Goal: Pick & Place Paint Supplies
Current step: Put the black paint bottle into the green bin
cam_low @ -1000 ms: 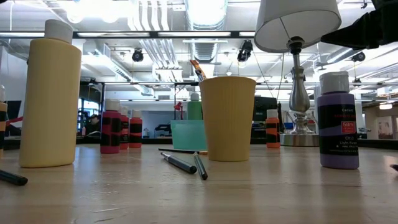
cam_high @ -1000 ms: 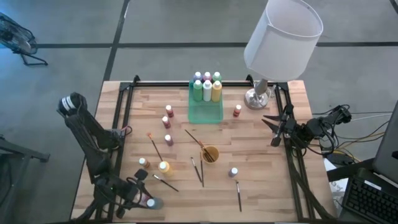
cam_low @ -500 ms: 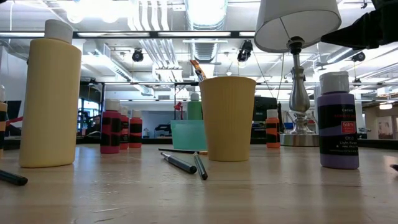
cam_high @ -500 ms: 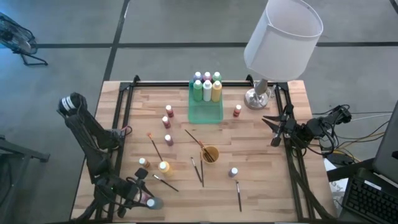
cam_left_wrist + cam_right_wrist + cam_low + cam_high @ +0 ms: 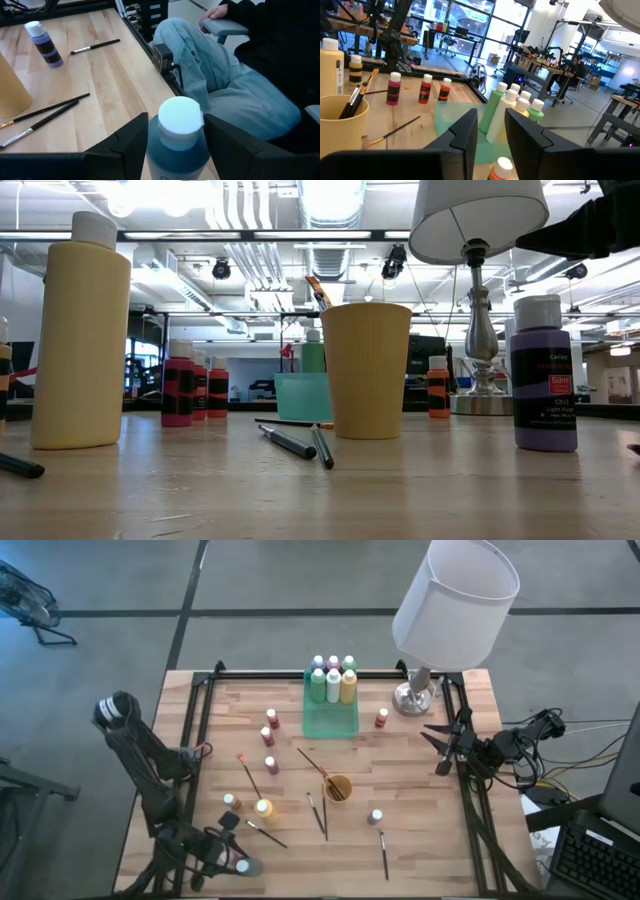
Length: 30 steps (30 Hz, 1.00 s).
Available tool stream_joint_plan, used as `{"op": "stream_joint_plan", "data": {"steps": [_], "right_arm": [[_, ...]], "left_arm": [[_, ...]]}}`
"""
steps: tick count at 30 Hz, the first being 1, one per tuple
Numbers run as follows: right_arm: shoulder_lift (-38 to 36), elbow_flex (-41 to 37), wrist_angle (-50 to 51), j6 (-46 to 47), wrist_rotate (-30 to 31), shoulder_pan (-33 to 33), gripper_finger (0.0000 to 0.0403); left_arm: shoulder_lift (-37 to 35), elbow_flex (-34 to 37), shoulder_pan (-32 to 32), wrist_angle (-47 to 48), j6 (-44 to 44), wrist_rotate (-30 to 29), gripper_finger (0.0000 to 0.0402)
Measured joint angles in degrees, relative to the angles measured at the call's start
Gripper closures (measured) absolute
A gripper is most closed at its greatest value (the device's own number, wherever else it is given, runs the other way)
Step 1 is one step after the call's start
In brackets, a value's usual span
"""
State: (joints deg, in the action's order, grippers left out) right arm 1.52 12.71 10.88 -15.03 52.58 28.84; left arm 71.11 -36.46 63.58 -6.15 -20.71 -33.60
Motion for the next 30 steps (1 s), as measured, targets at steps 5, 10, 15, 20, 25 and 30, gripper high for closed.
{"op": "stream_joint_plan", "data": {"steps": [5, 10, 15, 20, 25, 30], "right_arm": [[0.0, 0.01, -0.01, 0.0, 0.0, 0.0, 0.0291], [0.0, 0.0, -0.01, 0.0, 0.01, 0.0, 0.0278], [0.0, 0.02, -0.01, 0.0, 0.0, 0.0, 0.0265], [0.0, 0.0, -0.01, -0.02, 0.02, 0.0, 0.0253], [0.0, 0.0, -0.01, 0.0, 0.01, -0.01, 0.0241], [0.0, 0.0, 0.01, 0.0, 0.0, 0.0, 0.023]], "left_arm": [[0.38, -0.3, -0.11, -0.41, 1.77, -0.01, 0.0207], [0.22, -0.3, -0.14, -0.87, 2.5, 0.02, 0.0207], [0.22, -0.3, -0.14, -0.95, 2.41, 0.02, 0.0207], [0.22, -0.3, -0.3, -1.25, 2.34, 0.02, 0.0211], [0.22, -0.28, -0.6, -1.25, 2.14, 0.07, 0.0246], [0.2, -0.28, -0.64, -1.25, 2.12, 0.52, 0.0281]]}}
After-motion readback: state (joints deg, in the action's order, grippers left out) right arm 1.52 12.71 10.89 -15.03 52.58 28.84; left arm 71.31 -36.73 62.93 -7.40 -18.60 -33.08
